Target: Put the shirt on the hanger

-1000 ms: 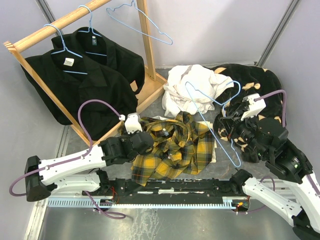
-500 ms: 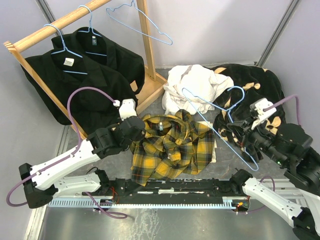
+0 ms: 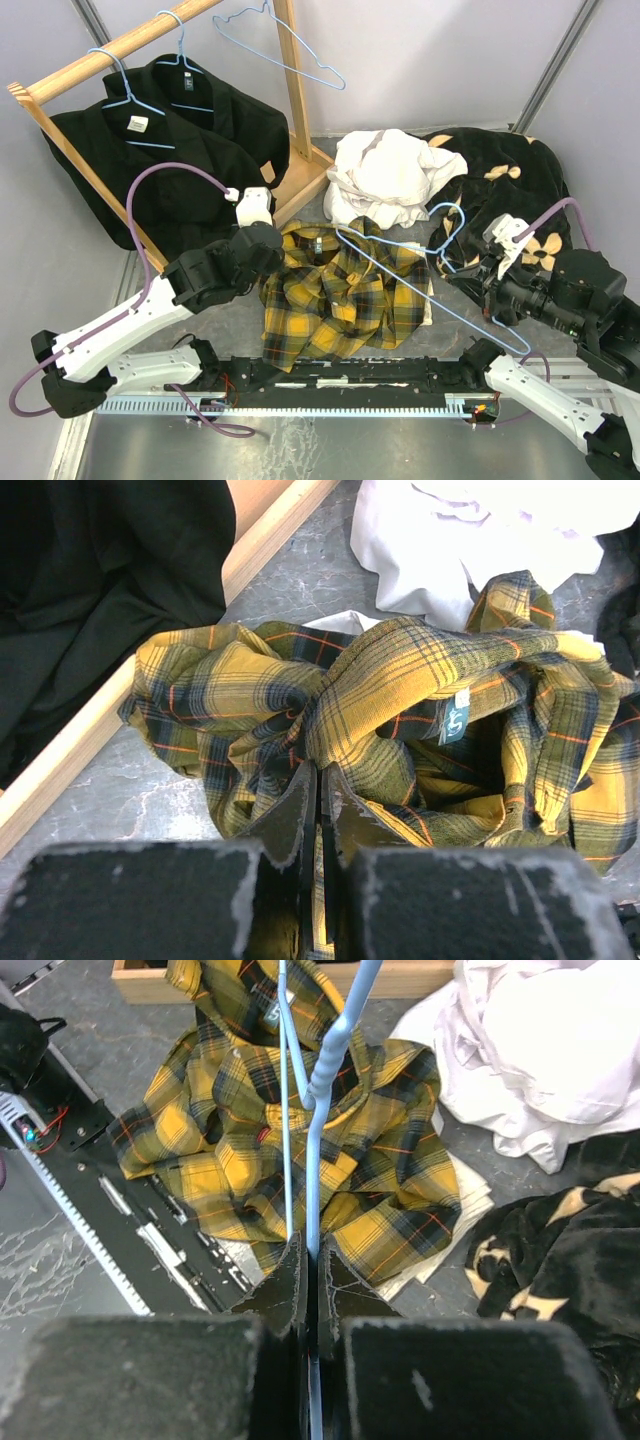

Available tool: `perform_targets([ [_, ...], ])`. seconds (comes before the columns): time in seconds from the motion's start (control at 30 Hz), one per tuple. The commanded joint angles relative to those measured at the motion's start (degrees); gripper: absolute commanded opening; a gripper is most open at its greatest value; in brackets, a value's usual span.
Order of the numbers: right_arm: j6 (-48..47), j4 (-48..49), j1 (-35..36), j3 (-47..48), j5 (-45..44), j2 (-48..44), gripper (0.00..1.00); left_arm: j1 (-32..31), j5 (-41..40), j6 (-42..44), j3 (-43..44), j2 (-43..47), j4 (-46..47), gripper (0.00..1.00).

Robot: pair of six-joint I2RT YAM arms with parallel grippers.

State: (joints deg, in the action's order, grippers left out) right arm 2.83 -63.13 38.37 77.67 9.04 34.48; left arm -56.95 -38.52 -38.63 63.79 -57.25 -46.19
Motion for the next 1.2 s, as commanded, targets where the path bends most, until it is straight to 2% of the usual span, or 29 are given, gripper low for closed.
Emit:
perform_targets([
  [0.0, -0.87, 1.28, 0.04, 0.62, 4.08, 0.72, 0.0, 0.96, -0.45, 2.92, 2.86, 0.23, -0.46, 0.06],
  [0.13, -0.57, 1.87, 0.05, -0.35, 5.53, 1.04, 0.0, 1.6, 1.98, 4.24, 2.94, -0.14, 0.22, 0.03],
  [0.53, -2.83, -0.04, 0.09, -0.38, 9.17, 4.82, 0.0, 1.84, 4.5, 8.09, 5.43, -0.65, -2.5, 0.03],
  [0.83, -4.15, 5.02, 0.12, -2.87, 8.64, 5.75, 0.0, 1.91, 11.05, 11.51, 7.32, -1.88, -1.38, 0.03],
  [1.17, -8.53, 11.44, 0.04, -2.91, 11.27, 13.91, 0.0, 1.85, 17.83, 16.66, 15.09, -7.53, -1.85, 0.03],
])
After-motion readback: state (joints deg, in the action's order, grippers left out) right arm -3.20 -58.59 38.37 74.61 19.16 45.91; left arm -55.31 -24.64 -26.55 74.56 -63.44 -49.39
